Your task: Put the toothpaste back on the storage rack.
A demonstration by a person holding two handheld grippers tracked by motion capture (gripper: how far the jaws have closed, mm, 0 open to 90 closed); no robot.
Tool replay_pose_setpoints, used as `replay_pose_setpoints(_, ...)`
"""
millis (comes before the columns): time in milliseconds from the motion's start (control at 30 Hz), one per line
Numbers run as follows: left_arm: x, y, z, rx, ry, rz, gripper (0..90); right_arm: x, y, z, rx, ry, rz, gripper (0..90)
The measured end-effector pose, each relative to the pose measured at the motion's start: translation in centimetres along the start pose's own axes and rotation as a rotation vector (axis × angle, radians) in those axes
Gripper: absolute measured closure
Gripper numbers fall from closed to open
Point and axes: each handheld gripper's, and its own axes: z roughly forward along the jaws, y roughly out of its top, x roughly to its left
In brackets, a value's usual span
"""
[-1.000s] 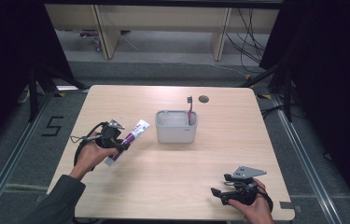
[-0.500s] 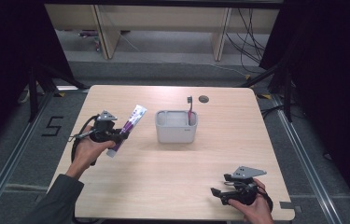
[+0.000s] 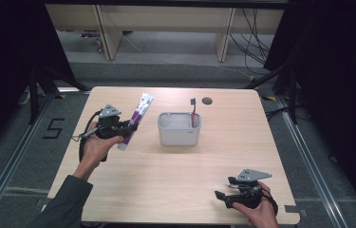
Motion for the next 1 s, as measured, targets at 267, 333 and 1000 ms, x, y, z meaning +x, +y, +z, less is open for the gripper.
replay_pose_setpoints(267,-1.5,1.8,0.8,-0.089,-0.013,0.006,71.0,0.0,0.0,0.0,0.000,0.001,0.003,21.3)
replay_pose_setpoints(333,-1.9,2.3,1.1,-0.109,-0.018,0.008,71.0,0.0,0.0,0.0,-0.001,0.002,0.001,21.3)
replay_pose_setpoints(1000,-4.8,5.1,4.8,-0.181,-0.043,0.001,70.9,-0.1,0.0,0.0,-0.008,0.010,0.003,21.3)
